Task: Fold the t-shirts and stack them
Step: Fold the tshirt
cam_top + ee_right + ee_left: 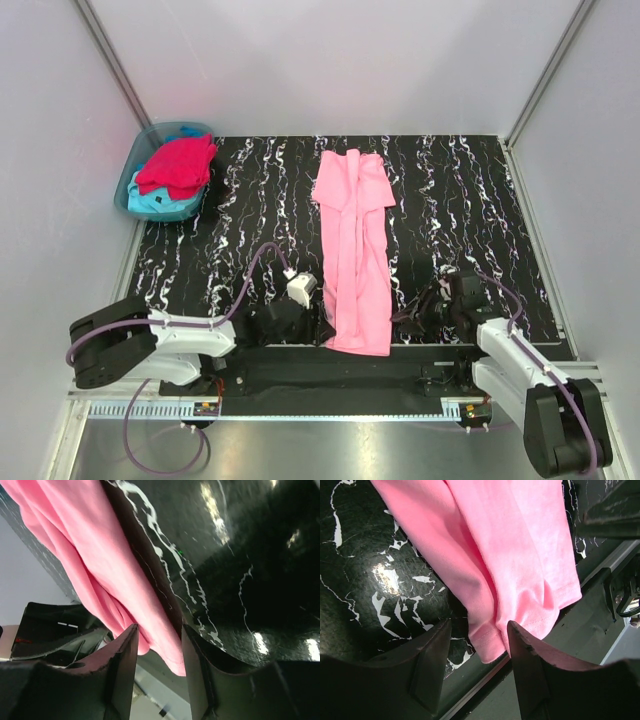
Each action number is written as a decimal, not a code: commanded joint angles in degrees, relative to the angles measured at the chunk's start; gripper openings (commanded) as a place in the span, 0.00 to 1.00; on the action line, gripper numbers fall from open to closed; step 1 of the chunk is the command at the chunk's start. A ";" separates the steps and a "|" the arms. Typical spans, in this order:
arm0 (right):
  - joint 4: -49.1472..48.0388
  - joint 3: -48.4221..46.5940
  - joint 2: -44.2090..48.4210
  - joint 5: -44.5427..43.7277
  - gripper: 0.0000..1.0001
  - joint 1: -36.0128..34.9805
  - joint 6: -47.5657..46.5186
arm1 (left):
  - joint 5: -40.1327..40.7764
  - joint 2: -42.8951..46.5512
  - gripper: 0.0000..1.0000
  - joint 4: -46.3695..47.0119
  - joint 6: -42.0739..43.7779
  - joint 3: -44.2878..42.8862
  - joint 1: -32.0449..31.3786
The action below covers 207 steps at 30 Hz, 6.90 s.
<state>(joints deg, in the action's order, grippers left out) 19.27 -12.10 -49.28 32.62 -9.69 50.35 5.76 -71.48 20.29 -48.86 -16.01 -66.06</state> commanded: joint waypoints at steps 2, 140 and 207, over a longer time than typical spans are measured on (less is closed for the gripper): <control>0.68 2.25 0.76 5.61 0.47 -0.15 2.65 | 1.01 1.70 0.55 0.27 1.66 -1.48 0.58; -40.45 -32.29 -49.07 -7.22 0.11 -0.15 8.45 | -3.39 -28.62 0.52 -19.33 22.14 -44.90 30.91; -30.26 -28.68 -40.38 -8.27 0.43 -1.73 1.77 | -4.62 -22.56 0.59 -11.77 19.68 -35.85 31.26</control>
<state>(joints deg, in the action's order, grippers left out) -12.71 -38.26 -92.49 25.93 -11.09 53.98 1.26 -95.00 6.37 -29.85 -50.19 -35.16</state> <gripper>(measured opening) 0.426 0.591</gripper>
